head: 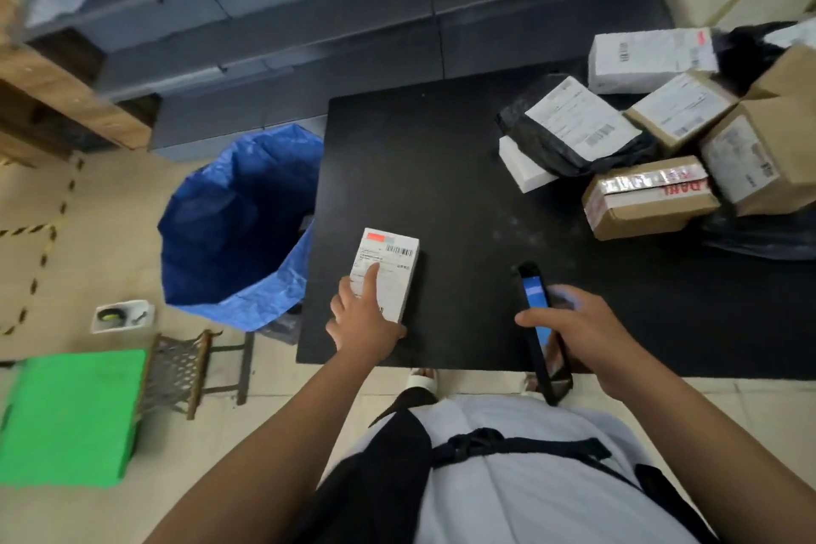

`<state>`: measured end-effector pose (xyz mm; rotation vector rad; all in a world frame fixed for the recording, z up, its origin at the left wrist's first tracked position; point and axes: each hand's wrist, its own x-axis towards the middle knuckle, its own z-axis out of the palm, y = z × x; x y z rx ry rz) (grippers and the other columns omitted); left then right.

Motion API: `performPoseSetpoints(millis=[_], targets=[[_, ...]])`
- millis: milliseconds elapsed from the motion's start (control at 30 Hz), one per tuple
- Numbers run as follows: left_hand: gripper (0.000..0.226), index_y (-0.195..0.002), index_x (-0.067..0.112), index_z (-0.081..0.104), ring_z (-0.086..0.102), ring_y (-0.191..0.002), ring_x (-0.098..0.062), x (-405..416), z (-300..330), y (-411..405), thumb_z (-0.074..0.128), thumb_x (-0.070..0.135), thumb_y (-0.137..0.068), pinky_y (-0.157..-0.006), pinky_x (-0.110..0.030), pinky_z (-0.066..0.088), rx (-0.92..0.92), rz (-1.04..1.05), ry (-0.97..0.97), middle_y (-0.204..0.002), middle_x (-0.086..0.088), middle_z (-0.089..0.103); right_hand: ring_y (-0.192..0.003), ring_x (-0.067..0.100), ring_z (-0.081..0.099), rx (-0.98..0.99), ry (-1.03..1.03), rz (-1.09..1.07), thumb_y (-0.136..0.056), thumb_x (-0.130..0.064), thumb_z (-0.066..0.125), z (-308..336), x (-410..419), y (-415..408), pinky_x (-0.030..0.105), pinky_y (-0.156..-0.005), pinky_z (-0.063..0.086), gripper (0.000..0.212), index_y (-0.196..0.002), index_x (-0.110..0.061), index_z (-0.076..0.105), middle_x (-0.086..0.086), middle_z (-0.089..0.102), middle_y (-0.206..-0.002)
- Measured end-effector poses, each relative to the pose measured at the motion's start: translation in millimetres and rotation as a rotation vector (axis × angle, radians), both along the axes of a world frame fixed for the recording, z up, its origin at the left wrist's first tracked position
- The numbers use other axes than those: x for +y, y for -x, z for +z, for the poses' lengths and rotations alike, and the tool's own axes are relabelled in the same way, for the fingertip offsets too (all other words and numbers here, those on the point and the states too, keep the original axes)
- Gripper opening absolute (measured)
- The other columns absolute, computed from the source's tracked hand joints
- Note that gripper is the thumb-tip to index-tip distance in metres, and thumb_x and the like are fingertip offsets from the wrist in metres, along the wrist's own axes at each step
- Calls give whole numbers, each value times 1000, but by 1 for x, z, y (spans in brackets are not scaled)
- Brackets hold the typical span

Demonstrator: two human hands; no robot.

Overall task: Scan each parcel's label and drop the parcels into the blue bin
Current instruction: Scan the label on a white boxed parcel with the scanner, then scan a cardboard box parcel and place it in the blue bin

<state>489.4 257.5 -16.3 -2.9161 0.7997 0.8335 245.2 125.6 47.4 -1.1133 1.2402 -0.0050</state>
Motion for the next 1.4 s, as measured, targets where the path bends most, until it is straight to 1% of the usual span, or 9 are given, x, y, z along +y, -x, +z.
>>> performPoseSetpoints(millis=[233, 367, 533, 700, 833, 1000, 1133, 1233, 1400], targets=[[110, -152, 42, 14, 30, -142, -29, 61, 12, -23, 87, 41, -70, -112, -62, 37, 128, 360, 230, -155, 2, 28, -73, 28, 66, -35, -26, 170, -84, -27, 82, -9, 2, -52, 41, -72, 55, 33, -107, -29, 58, 13, 68, -92], [111, -147, 46, 19, 37, -137, -30, 88, 1, -47, 88, 45, -60, -108, -60, 43, 197, 388, 219, -150, 1, 36, -73, 26, 65, -29, -3, 261, -85, -23, 81, 0, 10, -89, 40, -72, 54, 25, -90, -32, 58, 13, 69, -93], [110, -140, 56, 24, 44, -135, -26, 107, -47, -99, 84, 61, -49, -99, -57, 51, 247, 291, 301, -144, 11, 44, -75, 17, 62, 11, 39, 303, -87, -21, 79, 5, 31, -156, 27, -62, 49, 31, -109, -23, 58, 1, 64, -97], [94, -144, 43, 28, 42, -123, -18, 118, -21, -161, 86, 28, -72, -72, -23, 49, 510, 394, 459, -141, 13, 36, -96, 23, 68, 69, 51, 311, -83, -24, 83, -1, 65, -233, 38, -76, 56, 48, -125, -19, 61, 8, 69, -112], [83, -138, 41, 37, 50, -113, -17, 148, -9, -227, 83, 13, -74, -66, -22, 44, 627, 482, 580, -135, 5, 45, -102, 24, 69, 80, 60, 258, -80, -27, 85, -7, 84, -286, 46, -91, 57, 51, -124, -20, 61, 4, 71, -110], [76, -135, 37, 42, 53, -109, -19, 144, 4, -326, 82, 10, -76, -55, -20, 50, 491, 498, 637, -131, 2, 45, -114, 32, 68, 64, 54, 168, -73, -36, 90, -12, 102, -313, 57, -100, 55, 73, -138, -23, 60, 8, 69, -126], [102, -137, 49, 33, 52, -120, -27, 115, -6, -414, 91, 34, -54, -77, -39, 58, 414, 293, 517, -138, 0, 47, -114, 32, 68, 70, 75, 148, -57, -48, 91, -8, 107, -315, 57, -98, 56, 90, -138, -24, 59, 7, 69, -127], [119, -145, 52, 25, 40, -138, -33, 97, -36, -464, 92, 54, -46, -105, -56, 45, 375, 165, 380, -152, -3, 40, -110, 31, 70, 76, 96, 95, -53, -51, 89, -6, 108, -309, 57, -96, 58, 90, -134, -23, 61, 7, 72, -122], [71, -150, 26, 39, 52, -126, -21, 59, 9, -428, 75, 24, -90, -97, -35, 46, 463, 263, 625, -151, -7, 45, -100, 34, 74, 95, 69, 1, -79, -31, 86, -4, 106, -284, 52, -89, 59, 63, -136, -20, 60, 11, 69, -126]])
